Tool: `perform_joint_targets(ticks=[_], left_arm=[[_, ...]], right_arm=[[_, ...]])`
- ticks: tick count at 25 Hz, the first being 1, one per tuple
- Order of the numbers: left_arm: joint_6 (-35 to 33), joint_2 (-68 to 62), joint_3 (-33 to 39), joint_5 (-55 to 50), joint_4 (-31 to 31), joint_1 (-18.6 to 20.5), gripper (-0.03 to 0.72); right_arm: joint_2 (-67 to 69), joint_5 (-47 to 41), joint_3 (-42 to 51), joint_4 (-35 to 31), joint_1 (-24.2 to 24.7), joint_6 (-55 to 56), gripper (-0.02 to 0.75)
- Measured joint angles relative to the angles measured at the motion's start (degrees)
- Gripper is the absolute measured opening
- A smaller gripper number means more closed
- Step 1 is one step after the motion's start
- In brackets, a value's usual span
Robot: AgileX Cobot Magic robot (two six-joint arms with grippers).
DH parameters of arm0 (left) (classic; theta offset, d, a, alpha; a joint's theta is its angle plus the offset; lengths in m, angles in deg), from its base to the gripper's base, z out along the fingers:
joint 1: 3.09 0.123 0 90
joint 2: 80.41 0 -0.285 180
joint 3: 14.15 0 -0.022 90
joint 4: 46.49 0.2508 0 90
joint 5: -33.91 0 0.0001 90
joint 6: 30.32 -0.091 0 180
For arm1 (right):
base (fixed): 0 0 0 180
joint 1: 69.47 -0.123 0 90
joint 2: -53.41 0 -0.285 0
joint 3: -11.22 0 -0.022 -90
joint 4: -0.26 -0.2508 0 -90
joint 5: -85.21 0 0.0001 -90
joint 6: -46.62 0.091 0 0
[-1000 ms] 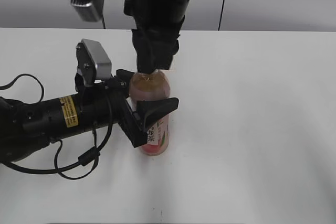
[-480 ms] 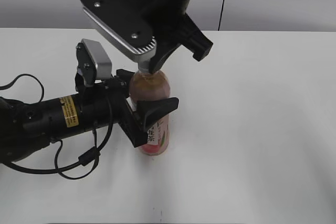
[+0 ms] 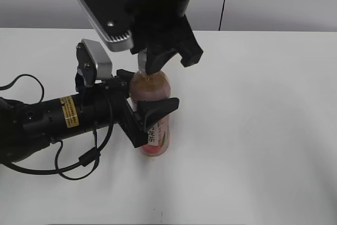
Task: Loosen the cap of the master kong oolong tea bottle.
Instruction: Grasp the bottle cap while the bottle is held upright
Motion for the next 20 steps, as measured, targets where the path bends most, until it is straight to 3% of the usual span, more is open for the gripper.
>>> perform_joint_targets(ticks=[3,6,15,20], left_arm=[[0.0,0.0,0.0,0.0,-0.1,0.0,0.445],[0.1,0.0,0.0,0.0,-0.1,0.0,0.445],[0.1,0.0,0.0,0.0,-0.1,0.0,0.445],[0.1,0.0,0.0,0.0,-0.2,0.0,0.445]], right_arm=[[-0.1,0.3,0.0,1.7,0.0,13.9,0.536],[-1.1,0.3,0.0,2.5,0.0,30.5,0.63],[-4.5,0.3,-0.7,2.5,0.0,77.5,0.582],[-5.1,0.3,-0.7,1.1,0.0,95.0,0.577]])
